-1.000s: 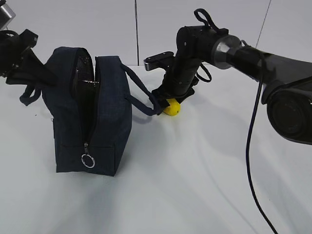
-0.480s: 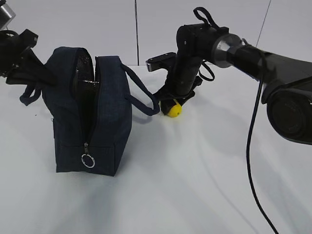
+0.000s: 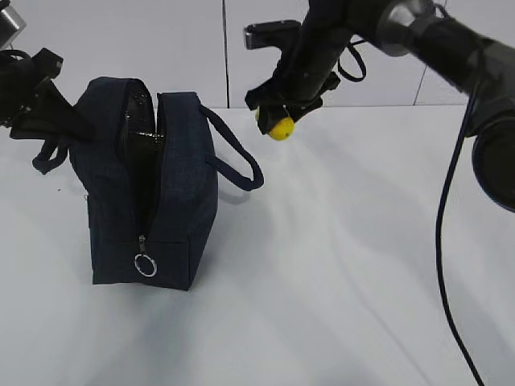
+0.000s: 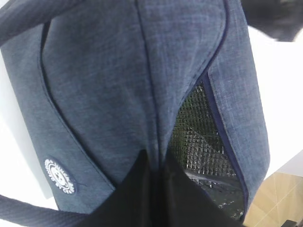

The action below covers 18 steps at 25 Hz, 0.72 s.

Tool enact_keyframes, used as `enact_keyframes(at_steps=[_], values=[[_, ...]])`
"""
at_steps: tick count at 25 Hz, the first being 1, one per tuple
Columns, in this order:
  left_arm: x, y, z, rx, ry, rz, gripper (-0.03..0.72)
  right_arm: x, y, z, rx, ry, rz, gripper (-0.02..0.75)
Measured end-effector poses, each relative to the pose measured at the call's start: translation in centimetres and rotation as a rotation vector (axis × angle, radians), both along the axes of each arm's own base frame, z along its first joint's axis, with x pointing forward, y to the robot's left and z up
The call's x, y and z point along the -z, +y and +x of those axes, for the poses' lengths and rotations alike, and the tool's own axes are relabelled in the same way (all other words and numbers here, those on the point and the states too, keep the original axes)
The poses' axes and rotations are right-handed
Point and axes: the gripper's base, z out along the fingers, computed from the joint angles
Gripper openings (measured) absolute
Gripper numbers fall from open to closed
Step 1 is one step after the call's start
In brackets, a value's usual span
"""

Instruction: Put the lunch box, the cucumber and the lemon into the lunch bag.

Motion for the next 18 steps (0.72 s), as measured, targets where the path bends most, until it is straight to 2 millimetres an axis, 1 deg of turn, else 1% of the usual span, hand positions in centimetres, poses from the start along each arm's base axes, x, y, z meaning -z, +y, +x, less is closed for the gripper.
enact_keyframes(at_steps=[3, 6, 10, 16, 18], values=[[0.0, 0.0, 0.0, 0.002, -0.002, 0.001, -0.004, -2.8, 0.6, -0.8, -0.014, -0.006, 0.112, 0.376], [0.0, 0.0, 0.0, 0.002, -0.002, 0.001, -0.004, -5.0, 1.3, -1.7, -0.058, -0.005, 0.220, 0.376], [0.0, 0.0, 0.0, 0.003, -0.003, 0.002, -0.003, -7.4, 2.1, -2.8, -0.120, -0.003, 0.355, 0.376], [0.0, 0.0, 0.0, 0.004, -0.004, 0.002, -0.004, -8.5, 3.2, -3.5, -0.186, 0.031, 0.510, 0.375], [0.0, 0.0, 0.0, 0.004, -0.004, 0.002, -0.004, -8.8, 3.5, -3.8, -0.203, 0.034, 0.535, 0.375]])
